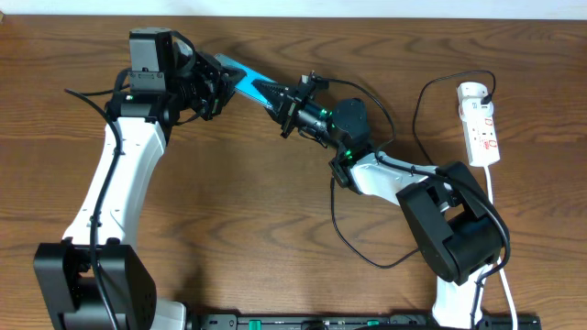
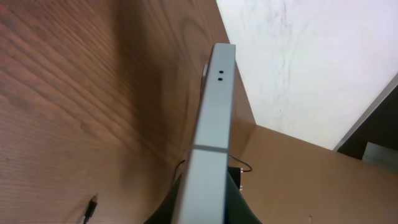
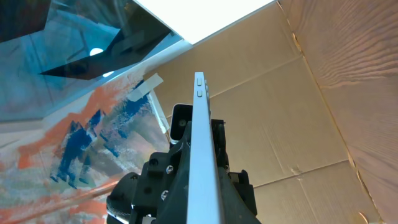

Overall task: Plug charger to phone and switch on socket
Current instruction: 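Regrasp the phone's bottom with the left gripper, holding it between both grippers, then open the right gripper and pull it back from the phone's top edge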

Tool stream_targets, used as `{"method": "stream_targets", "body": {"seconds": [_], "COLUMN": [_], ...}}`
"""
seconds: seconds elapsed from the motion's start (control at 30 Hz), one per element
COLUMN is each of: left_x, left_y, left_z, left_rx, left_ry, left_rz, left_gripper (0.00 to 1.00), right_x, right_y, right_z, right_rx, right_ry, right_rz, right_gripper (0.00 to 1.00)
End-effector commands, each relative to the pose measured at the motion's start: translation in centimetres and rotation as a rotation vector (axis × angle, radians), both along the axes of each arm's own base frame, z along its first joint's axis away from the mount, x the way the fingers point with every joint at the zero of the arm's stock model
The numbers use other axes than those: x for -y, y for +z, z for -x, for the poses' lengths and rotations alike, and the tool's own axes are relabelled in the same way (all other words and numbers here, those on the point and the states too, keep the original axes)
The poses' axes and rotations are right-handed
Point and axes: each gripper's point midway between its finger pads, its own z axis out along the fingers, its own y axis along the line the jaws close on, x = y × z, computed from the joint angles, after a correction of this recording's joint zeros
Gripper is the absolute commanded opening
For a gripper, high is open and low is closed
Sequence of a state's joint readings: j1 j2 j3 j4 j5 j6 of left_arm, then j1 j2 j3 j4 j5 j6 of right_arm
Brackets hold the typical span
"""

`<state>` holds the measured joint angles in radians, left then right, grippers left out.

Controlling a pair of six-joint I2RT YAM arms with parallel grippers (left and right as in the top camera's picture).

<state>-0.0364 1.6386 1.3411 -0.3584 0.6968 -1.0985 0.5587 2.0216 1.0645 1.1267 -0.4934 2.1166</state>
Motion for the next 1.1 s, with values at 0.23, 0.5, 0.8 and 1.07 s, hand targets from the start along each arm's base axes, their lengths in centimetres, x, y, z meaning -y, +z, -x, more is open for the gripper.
{"method": "stream_targets", "body": {"seconds": [0.23,0.5,0.8,1.07], "left_x": [-0.2,-0.2,-0.2,-0.2], "left_y": [-0.6,-0.6,-0.6,-0.6], "left_z": [0.0,0.0,0.0,0.0], "left_rx": [-0.019,-0.017,-0.017,-0.005], "left_ry": [0.012,0.010,0.010,0.000], "left_rz": [-0.017,-0.018,-0.018,-0.029], "left_gripper": [0.08,0.07,0.08,0.08], "right_x": [0.1,-0.3,-0.4,-0.3], "right_y": [0.9,-0.1,-0.1,-0.1], "right_z": [-0.3,0.2,0.3,0.2], "right_rx": [0.075,0.052,0.086,0.162], "right_ry": [-0.042,-0.005,-0.003,-0.016], "right_rz": [0.014,0.045,0.065,0.107], "right_gripper": [0.01,0.10,0.34,0.62]}}
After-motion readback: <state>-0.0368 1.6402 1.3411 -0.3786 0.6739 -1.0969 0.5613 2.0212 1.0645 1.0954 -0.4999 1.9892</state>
